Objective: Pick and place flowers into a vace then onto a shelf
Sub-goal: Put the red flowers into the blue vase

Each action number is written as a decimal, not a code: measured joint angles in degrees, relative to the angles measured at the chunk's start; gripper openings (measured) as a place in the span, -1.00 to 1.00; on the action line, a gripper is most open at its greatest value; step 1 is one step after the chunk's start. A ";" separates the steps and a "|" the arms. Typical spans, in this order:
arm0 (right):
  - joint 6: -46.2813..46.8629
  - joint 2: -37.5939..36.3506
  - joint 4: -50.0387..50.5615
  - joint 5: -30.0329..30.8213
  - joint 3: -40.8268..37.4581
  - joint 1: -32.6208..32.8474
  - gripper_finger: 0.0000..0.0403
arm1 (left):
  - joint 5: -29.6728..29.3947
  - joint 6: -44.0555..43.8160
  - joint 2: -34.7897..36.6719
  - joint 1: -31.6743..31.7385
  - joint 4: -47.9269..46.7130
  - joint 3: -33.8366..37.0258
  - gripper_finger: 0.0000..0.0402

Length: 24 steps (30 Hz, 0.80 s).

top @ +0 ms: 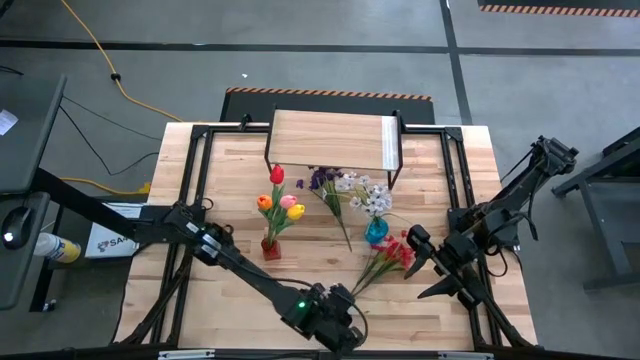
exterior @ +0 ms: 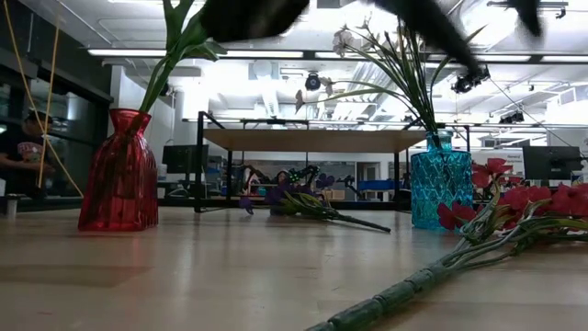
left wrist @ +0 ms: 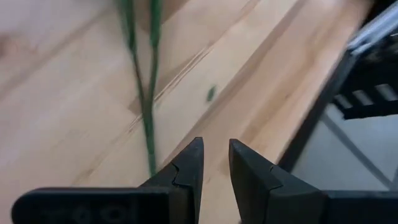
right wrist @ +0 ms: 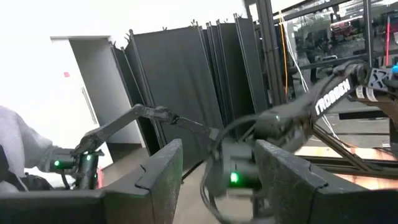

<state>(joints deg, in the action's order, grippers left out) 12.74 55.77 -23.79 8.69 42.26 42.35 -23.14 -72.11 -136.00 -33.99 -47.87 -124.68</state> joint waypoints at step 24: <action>0.71 0.00 3.48 0.57 0.00 0.00 -0.04 | 8.30 -0.51 -6.09 4.78 -1.48 -0.22 -0.45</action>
<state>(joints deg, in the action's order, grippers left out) 13.45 55.77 -20.32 9.26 42.26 42.35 -14.84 -72.62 -142.09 -29.21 -49.35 -124.90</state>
